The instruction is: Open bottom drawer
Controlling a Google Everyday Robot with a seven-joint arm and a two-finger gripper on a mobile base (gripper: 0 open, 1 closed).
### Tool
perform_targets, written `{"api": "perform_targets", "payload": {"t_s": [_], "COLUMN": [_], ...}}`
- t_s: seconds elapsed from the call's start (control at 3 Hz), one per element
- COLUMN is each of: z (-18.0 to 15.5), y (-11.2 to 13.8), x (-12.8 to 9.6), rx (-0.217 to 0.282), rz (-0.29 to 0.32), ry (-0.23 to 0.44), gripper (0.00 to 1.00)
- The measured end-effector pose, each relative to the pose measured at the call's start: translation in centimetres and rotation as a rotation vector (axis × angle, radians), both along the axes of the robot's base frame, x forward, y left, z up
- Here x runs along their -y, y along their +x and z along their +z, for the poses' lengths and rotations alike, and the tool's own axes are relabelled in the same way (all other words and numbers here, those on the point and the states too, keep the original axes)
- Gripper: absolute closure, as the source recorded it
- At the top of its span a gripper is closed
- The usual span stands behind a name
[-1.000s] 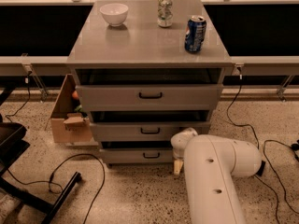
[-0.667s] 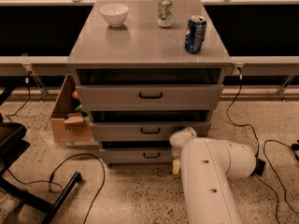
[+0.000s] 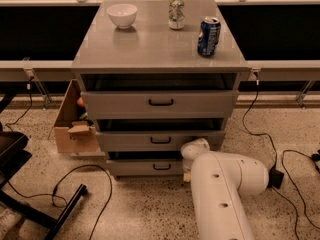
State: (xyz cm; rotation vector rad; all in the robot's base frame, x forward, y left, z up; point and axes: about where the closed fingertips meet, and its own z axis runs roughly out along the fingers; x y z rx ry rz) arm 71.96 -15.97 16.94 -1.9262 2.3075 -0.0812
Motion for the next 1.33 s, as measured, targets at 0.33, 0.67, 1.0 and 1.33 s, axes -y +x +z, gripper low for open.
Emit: {"api": "perform_targets", "payload": {"t_s": [0.33,0.67,1.0,1.33], "z": [0.5,1.4,2.1,2.1], "y": [-0.1,-0.1,-0.1,-0.1], "x": [0.0,0.0,0.0,0.0], "rx": [-0.002,-0.002,-0.002,-0.002], "rz": [-0.001,-0.001,-0.001,-0.001], "ry": [0.001,0.001,0.001,0.001], "gripper": [0.65,0.89,1.00,0.73]}}
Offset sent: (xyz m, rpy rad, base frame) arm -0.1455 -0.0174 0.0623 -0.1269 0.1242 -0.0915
